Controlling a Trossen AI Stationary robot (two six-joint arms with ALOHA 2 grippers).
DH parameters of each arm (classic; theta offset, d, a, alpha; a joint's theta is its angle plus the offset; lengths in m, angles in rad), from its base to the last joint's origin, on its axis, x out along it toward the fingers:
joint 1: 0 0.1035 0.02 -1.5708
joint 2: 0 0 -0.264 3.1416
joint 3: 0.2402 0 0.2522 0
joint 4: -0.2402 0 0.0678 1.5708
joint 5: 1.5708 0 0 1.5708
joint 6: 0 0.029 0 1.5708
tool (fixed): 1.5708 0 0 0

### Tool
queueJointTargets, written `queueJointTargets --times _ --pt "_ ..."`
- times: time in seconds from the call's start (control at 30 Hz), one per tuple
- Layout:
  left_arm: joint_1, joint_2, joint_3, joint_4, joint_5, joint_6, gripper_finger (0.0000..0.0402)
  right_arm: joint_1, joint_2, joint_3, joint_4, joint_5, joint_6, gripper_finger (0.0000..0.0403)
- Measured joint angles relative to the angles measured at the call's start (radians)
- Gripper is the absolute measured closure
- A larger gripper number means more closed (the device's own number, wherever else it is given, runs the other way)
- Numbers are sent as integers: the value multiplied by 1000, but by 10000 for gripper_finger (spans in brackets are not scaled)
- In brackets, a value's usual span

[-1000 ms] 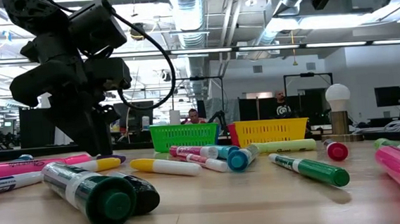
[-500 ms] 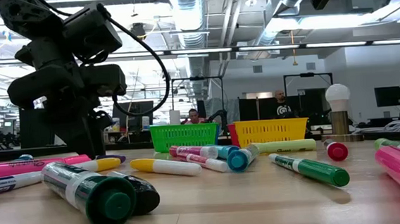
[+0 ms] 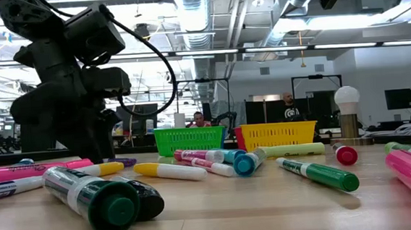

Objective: Pick & Place Markers
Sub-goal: Put the purple pen into the red basket

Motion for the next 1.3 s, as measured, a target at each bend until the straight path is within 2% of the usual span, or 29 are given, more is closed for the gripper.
queueJointTargets --times 0.3,0.67,0.9,1.1,1.3 --pt "0 0 0 -2 -3 16 271 -1 0 0 1 20 0 290" --pt "0 34 2 3 -2 -6 312 -1 0 0 5 43 0 290" --pt "1 38 2 14 -7 -8 359 0 0 0 5 43 8 290" --pt "1 30 -1 38 -9 -74 353 0 0 0 5 43 80 290" --pt "16 -29 -6 75 -16 -92 353 0 0 0 5 43 88 290"
